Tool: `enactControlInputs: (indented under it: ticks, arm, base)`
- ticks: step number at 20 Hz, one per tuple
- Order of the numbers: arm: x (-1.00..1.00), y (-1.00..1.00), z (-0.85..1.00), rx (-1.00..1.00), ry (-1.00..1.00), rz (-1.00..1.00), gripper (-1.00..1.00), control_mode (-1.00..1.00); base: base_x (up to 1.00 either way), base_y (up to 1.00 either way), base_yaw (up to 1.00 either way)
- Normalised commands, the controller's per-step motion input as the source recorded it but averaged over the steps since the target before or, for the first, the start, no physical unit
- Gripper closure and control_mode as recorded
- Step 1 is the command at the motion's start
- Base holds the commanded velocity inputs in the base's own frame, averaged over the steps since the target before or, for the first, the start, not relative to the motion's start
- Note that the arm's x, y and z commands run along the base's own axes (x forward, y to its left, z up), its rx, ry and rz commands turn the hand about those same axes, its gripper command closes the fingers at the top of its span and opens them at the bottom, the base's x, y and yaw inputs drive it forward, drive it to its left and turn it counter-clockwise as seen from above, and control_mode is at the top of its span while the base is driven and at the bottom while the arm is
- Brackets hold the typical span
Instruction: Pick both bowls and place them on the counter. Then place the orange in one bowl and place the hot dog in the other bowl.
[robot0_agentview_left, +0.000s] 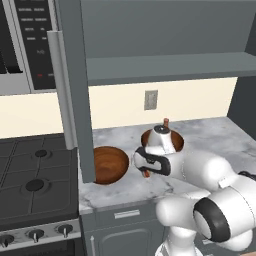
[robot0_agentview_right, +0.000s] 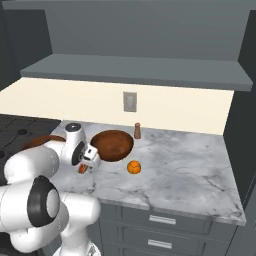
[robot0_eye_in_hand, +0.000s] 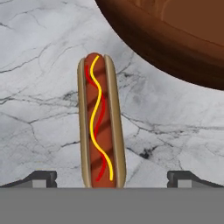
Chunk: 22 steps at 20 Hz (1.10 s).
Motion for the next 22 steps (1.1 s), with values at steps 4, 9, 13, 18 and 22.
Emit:
enactControlInputs:
  ticks: [4, 9, 13, 18, 22]
  arm:
    - [-0.1, 0.0, -0.09, 0.0, 0.0, -0.04, -1.0, -1.0]
    - [0.0, 0.0, -0.19, 0.01, 0.0, -0.01, -1.0, -1.0]
    - [0.0, 0.0, -0.22, 0.02, 0.0, 0.0, -1.0, -1.0]
    - [0.0, 0.0, -0.2, 0.0, 0.0, 0.0, -1.0, -1.0]
    - [0.0, 0.0, -0.19, 0.01, 0.0, 0.0, -1.0, -1.0]
  base:
    - [0.0, 0.0, 0.0]
    - [0.0, 0.0, 0.0]
    - [0.0, 0.0, 0.0]
    - [0.0, 0.0, 0.0]
    - [0.0, 0.0, 0.0]
